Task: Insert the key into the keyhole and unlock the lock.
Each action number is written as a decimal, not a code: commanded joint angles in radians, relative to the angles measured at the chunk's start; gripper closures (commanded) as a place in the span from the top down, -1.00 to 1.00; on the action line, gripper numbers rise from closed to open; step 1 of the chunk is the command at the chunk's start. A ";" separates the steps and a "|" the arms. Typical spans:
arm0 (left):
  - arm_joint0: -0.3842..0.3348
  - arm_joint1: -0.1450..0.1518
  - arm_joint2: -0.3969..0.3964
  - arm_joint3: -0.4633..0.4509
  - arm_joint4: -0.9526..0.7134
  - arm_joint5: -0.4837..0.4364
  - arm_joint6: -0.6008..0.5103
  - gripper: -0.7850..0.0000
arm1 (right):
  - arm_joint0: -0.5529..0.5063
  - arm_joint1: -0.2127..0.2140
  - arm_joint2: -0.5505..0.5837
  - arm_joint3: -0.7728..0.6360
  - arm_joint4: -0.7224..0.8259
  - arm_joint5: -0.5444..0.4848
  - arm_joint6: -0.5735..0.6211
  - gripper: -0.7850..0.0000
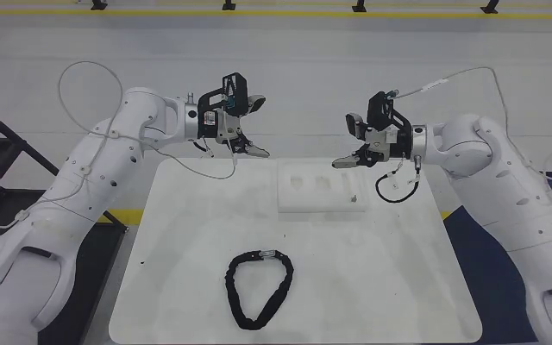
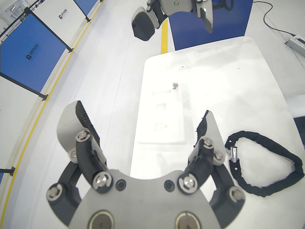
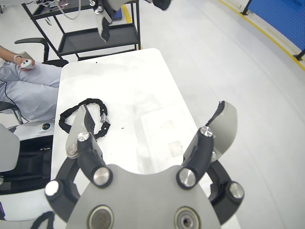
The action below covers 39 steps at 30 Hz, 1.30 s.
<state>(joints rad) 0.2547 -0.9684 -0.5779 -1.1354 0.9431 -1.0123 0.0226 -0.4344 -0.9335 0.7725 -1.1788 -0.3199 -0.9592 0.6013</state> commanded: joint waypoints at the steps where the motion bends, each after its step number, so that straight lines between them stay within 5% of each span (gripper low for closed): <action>1: 0.000 0.000 0.000 0.000 0.000 0.000 0.000 1.00 | -0.011 0.000 -0.003 0.027 -0.002 0.020 0.011 1.00; 9: 0.000 0.000 0.000 0.000 0.000 0.000 0.000 1.00 | -0.036 -0.011 -0.036 0.113 -0.019 0.125 0.080 1.00; 16: 0.000 0.000 0.000 0.000 0.000 0.000 0.000 1.00 | -0.023 -0.038 -0.086 0.167 -0.009 0.330 0.214 1.00; 31: 0.000 0.000 0.000 0.000 0.000 0.000 0.000 1.00 | -0.010 -0.150 -0.182 0.349 0.088 0.740 0.268 1.00; 39: 0.000 0.000 0.000 0.000 0.000 0.000 0.000 1.00 | 0.002 -0.205 -0.235 0.389 0.060 0.833 0.317 1.00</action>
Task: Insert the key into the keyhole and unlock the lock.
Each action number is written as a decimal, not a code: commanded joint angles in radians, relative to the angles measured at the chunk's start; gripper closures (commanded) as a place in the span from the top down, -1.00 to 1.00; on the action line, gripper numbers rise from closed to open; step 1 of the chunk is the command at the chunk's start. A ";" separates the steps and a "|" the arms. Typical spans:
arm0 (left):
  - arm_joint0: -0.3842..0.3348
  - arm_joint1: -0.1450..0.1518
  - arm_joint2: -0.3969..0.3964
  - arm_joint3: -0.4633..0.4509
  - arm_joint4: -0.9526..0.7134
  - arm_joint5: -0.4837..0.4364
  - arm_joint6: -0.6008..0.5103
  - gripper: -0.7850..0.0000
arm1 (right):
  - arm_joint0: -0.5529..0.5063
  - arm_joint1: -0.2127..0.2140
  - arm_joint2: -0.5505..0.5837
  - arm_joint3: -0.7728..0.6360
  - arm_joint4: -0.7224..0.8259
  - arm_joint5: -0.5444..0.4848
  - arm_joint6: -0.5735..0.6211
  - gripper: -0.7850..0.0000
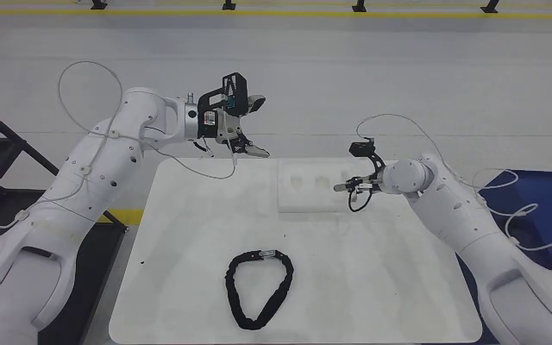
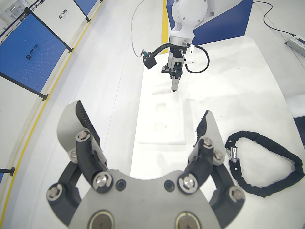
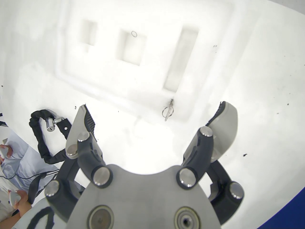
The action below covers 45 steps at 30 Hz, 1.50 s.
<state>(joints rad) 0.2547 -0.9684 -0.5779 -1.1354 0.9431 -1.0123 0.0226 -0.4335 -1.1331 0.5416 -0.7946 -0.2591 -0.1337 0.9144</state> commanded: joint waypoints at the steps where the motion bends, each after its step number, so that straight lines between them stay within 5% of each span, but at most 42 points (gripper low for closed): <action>1: 0.000 0.000 0.000 0.000 0.000 0.000 0.000 1.00 | 0.001 -0.011 -0.007 0.011 0.001 0.013 0.008 1.00; 17: 0.000 0.000 0.000 0.000 0.000 0.000 0.000 1.00 | -0.005 -0.013 -0.015 -0.001 -0.027 0.019 0.009 1.00; 30: 0.000 0.000 0.000 0.000 0.000 0.000 0.000 1.00 | -0.038 -0.010 0.003 -0.102 -0.114 0.225 0.090 1.00; 34: 0.000 0.000 0.000 0.000 0.000 0.000 0.000 1.00 | -0.044 -0.014 0.010 -0.098 -0.124 0.242 0.089 0.40; 42: 0.000 0.000 0.000 0.000 0.000 0.000 0.000 1.00 | -0.045 -0.033 0.012 -0.065 -0.144 0.276 0.080 0.13; 45: 0.000 0.000 0.000 0.000 0.000 0.000 0.000 1.00 | -0.044 -0.042 0.014 -0.049 -0.148 0.282 0.073 -0.11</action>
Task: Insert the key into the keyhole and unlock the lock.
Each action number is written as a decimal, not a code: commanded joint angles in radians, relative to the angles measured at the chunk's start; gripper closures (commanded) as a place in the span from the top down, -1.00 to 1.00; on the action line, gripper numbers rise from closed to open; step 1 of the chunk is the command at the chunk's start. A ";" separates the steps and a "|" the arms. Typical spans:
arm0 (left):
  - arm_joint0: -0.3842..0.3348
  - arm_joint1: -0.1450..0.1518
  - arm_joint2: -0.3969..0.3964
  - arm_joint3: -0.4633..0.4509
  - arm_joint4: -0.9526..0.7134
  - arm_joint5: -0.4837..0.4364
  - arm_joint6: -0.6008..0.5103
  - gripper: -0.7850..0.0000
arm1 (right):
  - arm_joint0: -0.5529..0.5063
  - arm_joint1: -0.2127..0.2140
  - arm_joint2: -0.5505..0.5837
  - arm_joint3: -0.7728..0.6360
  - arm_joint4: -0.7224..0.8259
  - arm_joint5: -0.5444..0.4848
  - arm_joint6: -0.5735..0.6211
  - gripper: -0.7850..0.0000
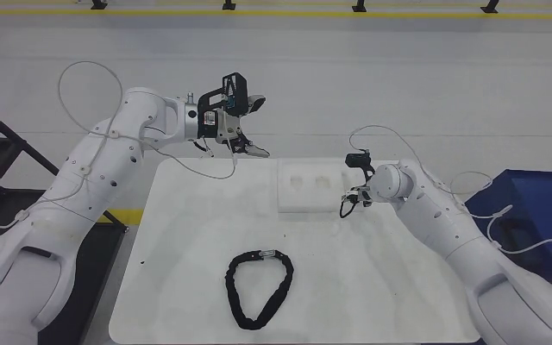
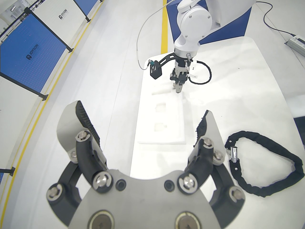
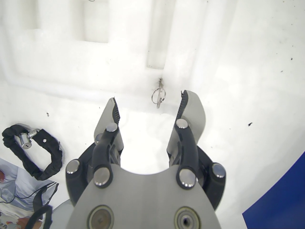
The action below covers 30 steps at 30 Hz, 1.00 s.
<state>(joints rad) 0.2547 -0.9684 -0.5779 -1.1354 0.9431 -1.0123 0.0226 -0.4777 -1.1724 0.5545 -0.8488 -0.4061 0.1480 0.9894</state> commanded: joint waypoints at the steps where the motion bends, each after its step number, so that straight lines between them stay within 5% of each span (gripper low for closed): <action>1: 0.000 0.000 0.000 0.000 0.000 0.000 0.000 1.00 | 0.001 -0.005 0.001 0.011 -0.003 0.003 -0.003 -0.16; 19: 0.000 0.000 0.000 0.000 0.000 0.000 0.000 1.00 | 0.017 -0.069 -0.006 0.139 -0.011 0.006 -0.025 -0.69; 24: 0.000 0.000 0.000 0.000 0.000 0.000 0.000 1.00 | 0.026 -0.092 -0.012 0.181 -0.014 0.003 -0.028 -1.00; 30: 0.000 0.000 0.000 0.000 0.000 0.000 0.000 1.00 | 0.048 -0.109 -0.007 0.212 -0.023 -0.001 -0.027 -1.00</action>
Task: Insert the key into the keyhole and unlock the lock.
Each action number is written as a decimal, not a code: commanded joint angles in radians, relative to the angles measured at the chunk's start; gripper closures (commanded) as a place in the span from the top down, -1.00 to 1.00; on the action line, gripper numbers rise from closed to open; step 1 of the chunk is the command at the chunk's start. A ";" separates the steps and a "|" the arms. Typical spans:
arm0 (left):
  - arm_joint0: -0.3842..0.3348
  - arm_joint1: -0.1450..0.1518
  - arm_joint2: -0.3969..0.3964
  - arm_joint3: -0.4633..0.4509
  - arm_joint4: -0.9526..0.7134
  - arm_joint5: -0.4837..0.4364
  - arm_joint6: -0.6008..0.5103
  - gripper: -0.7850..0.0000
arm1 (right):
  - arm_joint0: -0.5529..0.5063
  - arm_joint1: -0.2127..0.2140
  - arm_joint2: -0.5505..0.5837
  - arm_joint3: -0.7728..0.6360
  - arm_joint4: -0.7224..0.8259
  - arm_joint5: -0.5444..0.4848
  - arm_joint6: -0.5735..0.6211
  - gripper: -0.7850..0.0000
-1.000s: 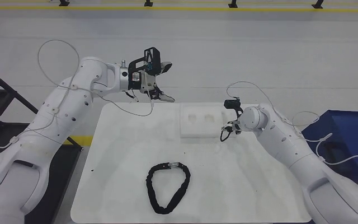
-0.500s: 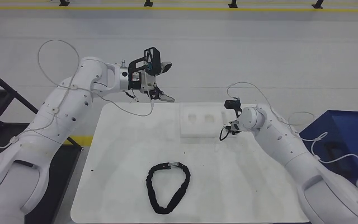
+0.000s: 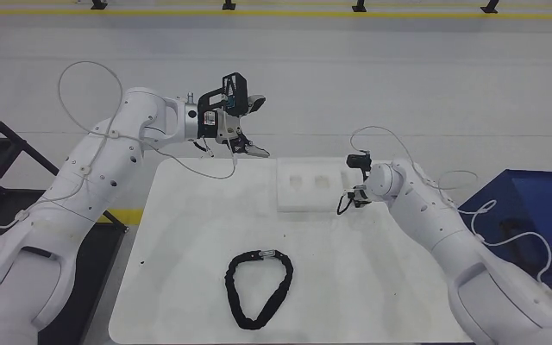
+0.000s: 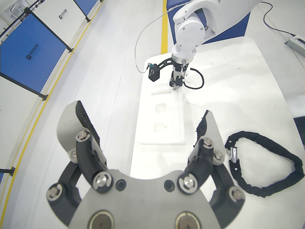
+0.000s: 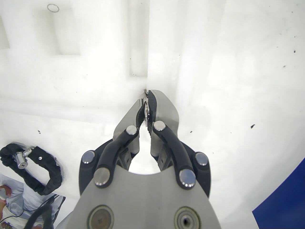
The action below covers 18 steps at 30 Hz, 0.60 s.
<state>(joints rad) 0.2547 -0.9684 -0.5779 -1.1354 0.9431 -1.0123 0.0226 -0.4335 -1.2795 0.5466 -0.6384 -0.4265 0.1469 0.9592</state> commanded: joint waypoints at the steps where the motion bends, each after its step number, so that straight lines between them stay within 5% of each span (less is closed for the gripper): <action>1: 0.000 0.000 0.000 0.000 0.000 0.000 0.000 1.00 | 0.009 -0.003 0.002 0.002 -0.006 0.001 0.008 -1.00; 10: 0.000 0.000 0.000 0.000 0.000 0.000 0.000 1.00 | 0.043 0.011 0.033 -0.065 -0.050 -0.009 0.102 -1.00; 18: 0.000 0.000 0.000 0.000 0.000 0.000 0.000 1.00 | 0.015 0.073 0.136 -0.280 -0.042 -0.092 0.206 -1.00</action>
<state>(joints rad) 0.2547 -0.9684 -0.5779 -1.1354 0.9431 -1.0123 0.0226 -0.4101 -1.2174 0.6629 -0.8809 -0.4702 0.0664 1.1538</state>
